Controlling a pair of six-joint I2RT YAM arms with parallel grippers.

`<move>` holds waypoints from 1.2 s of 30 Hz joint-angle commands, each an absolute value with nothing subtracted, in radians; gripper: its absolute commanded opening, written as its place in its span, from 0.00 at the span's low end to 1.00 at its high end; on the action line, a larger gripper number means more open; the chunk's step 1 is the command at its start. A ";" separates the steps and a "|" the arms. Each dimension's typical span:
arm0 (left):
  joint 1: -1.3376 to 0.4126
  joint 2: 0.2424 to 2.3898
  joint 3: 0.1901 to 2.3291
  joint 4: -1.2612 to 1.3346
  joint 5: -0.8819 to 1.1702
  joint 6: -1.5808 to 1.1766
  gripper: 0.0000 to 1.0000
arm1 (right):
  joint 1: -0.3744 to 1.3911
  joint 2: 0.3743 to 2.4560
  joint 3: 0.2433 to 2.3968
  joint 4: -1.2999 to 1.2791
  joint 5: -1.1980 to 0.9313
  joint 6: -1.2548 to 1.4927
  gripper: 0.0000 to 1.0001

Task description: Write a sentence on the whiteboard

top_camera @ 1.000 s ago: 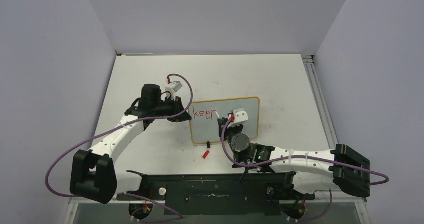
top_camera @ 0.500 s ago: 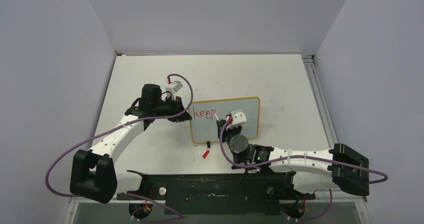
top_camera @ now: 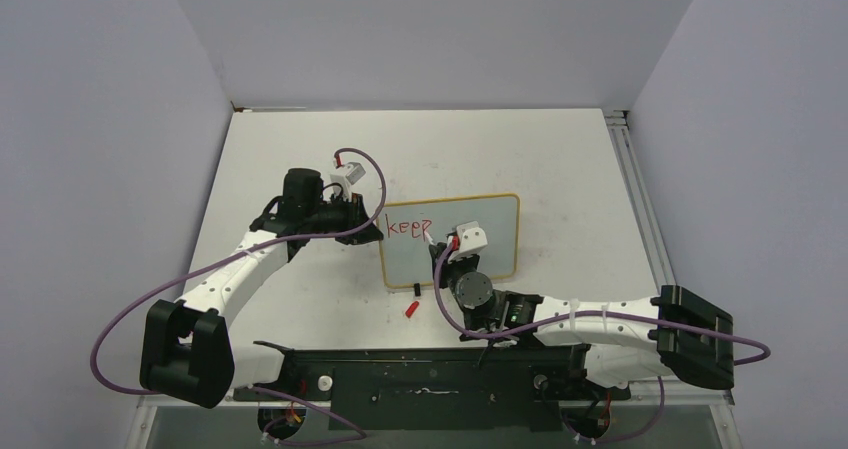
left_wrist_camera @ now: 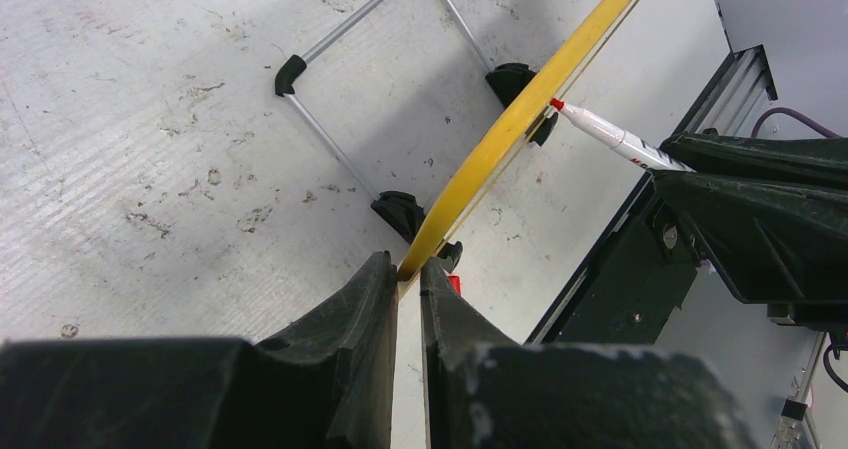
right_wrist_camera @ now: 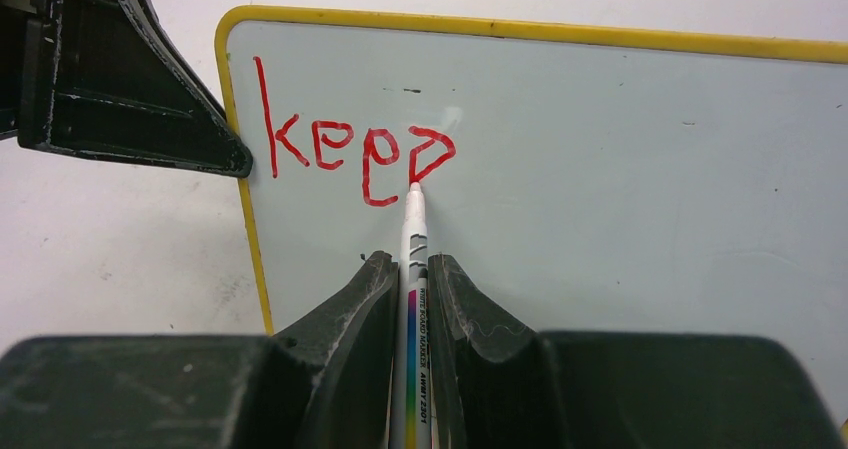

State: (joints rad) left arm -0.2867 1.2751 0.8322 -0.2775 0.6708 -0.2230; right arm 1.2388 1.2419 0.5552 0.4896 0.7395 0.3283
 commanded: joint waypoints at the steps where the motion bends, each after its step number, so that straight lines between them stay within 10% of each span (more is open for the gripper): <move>1: -0.293 1.243 0.869 -0.264 0.695 -0.222 0.00 | 1.242 1.255 0.570 0.534 0.740 0.324 0.05; 36: -0.291 1.239 0.873 -0.284 0.657 -0.206 0.00 | 1.149 0.931 0.535 0.250 0.626 0.311 0.05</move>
State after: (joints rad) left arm -0.2893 1.2697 0.8322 -0.2848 0.6632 -0.2127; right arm 1.1942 0.9573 0.5541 0.2653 0.6861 0.2996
